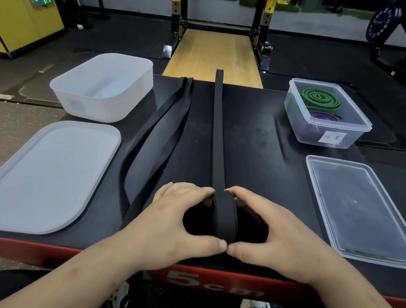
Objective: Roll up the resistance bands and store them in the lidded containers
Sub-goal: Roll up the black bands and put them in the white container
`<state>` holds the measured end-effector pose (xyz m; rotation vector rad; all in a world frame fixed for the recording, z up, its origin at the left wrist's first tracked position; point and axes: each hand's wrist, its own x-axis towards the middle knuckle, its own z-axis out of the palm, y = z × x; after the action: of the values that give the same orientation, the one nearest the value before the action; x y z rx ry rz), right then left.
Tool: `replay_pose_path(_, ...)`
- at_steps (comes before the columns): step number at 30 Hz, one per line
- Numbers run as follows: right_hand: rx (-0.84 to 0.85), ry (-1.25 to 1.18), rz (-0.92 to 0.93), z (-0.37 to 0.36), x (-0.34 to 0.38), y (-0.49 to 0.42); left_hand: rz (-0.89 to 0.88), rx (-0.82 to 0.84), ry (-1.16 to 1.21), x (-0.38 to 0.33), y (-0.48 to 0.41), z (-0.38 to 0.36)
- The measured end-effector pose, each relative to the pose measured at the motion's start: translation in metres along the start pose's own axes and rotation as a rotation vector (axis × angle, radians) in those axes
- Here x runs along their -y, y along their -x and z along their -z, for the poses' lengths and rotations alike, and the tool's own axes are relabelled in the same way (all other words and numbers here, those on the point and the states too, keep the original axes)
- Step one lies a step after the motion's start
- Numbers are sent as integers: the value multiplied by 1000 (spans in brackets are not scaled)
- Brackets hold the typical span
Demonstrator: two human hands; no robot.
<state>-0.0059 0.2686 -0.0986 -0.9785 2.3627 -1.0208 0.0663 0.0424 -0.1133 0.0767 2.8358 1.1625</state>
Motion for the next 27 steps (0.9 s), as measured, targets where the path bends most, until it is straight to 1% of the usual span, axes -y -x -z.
replay_pose_path(5,-21,-5,19,2,1,-5,-24,18,-4,-2,1,1)
replay_pose_path(11,9,-17,-28,0,-3,-2,-40,24,-19,-2,3,-1)
replay_pose_path(14,-4,-7,-21,-1,-4,-3,-63,38,-21,-5,5,1)
replay_pose_path(17,-24,7,-28,-2,-3,-7,-18,83,-14,-9,6,6)
replay_pose_path(20,-48,-31,-22,-2,-3,-4,-24,51,-25,-8,3,6)
replay_pose_path(22,-32,-37,-16,-1,-5,-2,-20,20,-43,-9,1,5)
replay_pose_path(24,-16,-7,-29,-1,-8,-2,-2,5,-60,-10,-3,5)
replay_pose_path(27,-49,31,-39,-3,-5,-7,-7,5,-48,-8,-5,7)
